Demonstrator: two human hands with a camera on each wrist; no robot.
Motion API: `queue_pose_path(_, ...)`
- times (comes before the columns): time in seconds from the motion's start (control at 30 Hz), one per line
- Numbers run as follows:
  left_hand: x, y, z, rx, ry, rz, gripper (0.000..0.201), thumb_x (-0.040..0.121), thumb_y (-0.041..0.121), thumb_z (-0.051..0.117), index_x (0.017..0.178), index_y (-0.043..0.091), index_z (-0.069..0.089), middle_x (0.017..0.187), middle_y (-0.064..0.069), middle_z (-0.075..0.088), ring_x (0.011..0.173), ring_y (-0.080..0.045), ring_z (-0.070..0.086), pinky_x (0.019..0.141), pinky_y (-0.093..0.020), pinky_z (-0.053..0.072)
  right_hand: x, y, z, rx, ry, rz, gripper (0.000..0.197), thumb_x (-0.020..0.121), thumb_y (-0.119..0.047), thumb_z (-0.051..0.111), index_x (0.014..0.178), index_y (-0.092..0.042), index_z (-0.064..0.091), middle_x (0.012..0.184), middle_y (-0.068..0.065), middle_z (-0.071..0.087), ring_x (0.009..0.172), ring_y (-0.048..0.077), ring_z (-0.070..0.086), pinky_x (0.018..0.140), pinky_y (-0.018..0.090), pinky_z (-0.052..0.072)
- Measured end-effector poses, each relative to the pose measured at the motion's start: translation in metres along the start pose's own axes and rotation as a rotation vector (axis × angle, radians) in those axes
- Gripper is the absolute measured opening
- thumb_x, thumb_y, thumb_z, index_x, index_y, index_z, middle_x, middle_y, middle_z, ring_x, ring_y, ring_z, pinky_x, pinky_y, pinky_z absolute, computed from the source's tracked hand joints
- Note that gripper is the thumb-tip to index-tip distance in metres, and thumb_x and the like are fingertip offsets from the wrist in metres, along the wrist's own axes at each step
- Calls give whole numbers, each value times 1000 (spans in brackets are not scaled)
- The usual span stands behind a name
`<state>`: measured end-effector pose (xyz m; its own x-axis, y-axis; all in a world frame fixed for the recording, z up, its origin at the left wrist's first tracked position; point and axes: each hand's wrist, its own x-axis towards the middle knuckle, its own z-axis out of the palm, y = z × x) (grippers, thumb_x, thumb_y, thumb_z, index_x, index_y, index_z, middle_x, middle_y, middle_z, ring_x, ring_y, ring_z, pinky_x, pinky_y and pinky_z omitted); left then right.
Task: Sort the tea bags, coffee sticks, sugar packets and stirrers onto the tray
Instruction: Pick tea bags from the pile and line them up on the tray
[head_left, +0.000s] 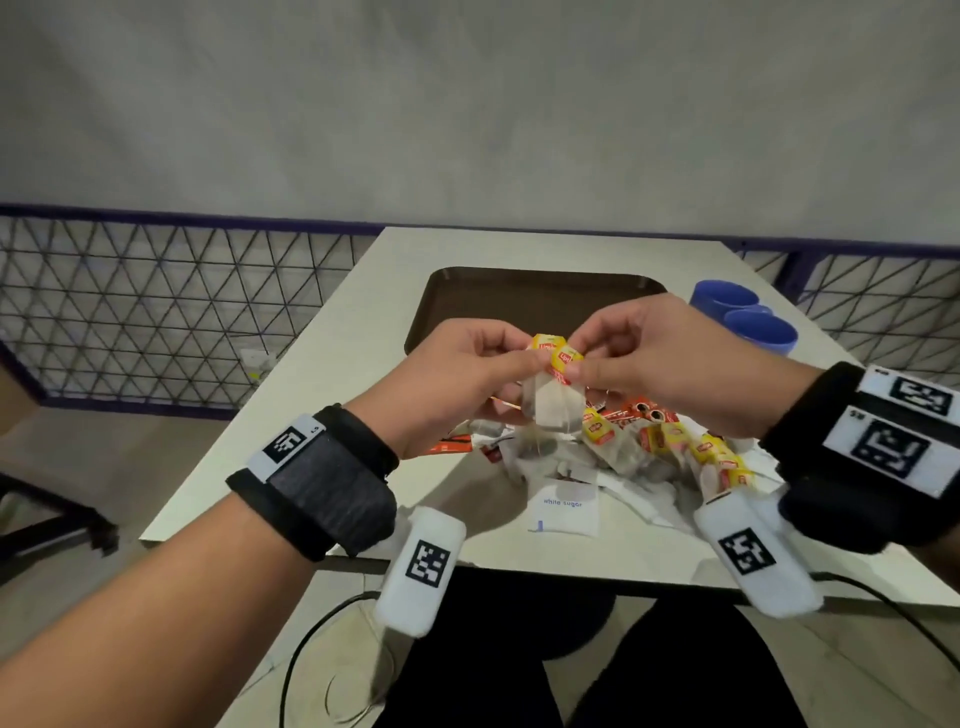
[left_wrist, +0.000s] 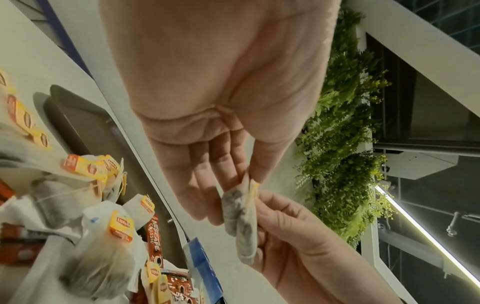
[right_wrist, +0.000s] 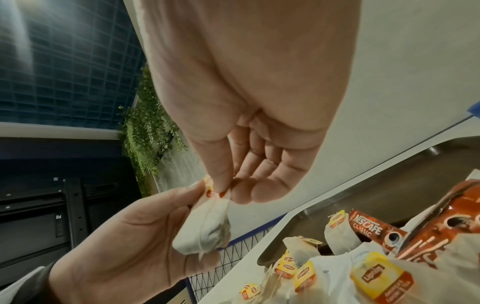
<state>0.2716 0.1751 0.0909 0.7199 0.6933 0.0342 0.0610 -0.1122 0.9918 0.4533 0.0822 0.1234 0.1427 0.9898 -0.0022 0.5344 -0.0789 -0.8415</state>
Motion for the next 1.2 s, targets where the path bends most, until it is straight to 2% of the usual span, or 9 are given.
queue_pose_path(0.17,-2,6,-6,22,55,23,17,98,16,64,102,2,70,62,6,68,55,-7,62,71,-38,62,-3,-1,0,5,44,-14,16,83,-18,81,98,-14,76,81,8,77,75,22,73,81,44,64)
queue_pose_path(0.37,10,15,-12,109,149,24,13,96,18,67,94,6,73,63,2,66,57,-14,60,71,-39,60,-2,0,-17,2,2,-63,12,83,-19,81,93,-15,76,84,11,77,80,34,73,79,44,61)
queue_pose_path(0.53,23,18,-8,127,179,3,12,94,19,70,89,10,76,67,-3,69,63,-19,60,79,-45,61,2,-10,-32,-27,-171,-92,7,85,-19,81,90,-18,76,87,11,76,74,20,63,75,40,53)
queue_pose_path(0.73,22,19,4,119,118,29,18,95,19,68,101,3,75,70,-4,72,61,-15,66,76,-40,61,13,-13,-29,70,-45,-101,18,83,-14,81,96,-4,73,80,12,75,71,19,67,70,34,57)
queue_pose_path(0.83,17,19,7,112,105,40,19,97,19,65,102,3,75,73,-10,73,61,-13,67,73,-35,61,15,-11,-24,70,3,-73,17,84,-13,81,96,-5,73,80,12,76,71,19,70,75,38,59)
queue_pose_path(0.93,12,19,5,54,80,32,29,99,29,61,100,5,77,89,-24,74,71,-20,66,81,-45,60,14,-10,-20,58,21,-66,15,86,-11,80,98,-6,72,80,13,76,72,21,72,79,41,61)
queue_pose_path(1.0,7,19,4,44,62,36,27,95,34,63,97,11,78,87,-13,77,73,-18,69,85,-47,59,13,-11,-17,57,30,-75,16,87,-11,79,99,-6,71,80,14,76,72,23,73,79,42,63)
queue_pose_path(1.1,1,18,2,113,82,78,13,92,19,70,102,14,77,76,3,76,67,-8,69,86,-47,59,11,-14,-13,75,54,-80,22,85,-9,80,104,-7,68,81,15,76,72,26,74,76,43,64)
queue_pose_path(1.2,-4,15,2,163,111,93,14,92,12,70,104,12,76,78,1,77,70,-9,69,85,-50,59,10,-16,-9,58,65,-91,28,86,-11,80,110,-12,66,82,14,76,69,21,73,72,38,63)
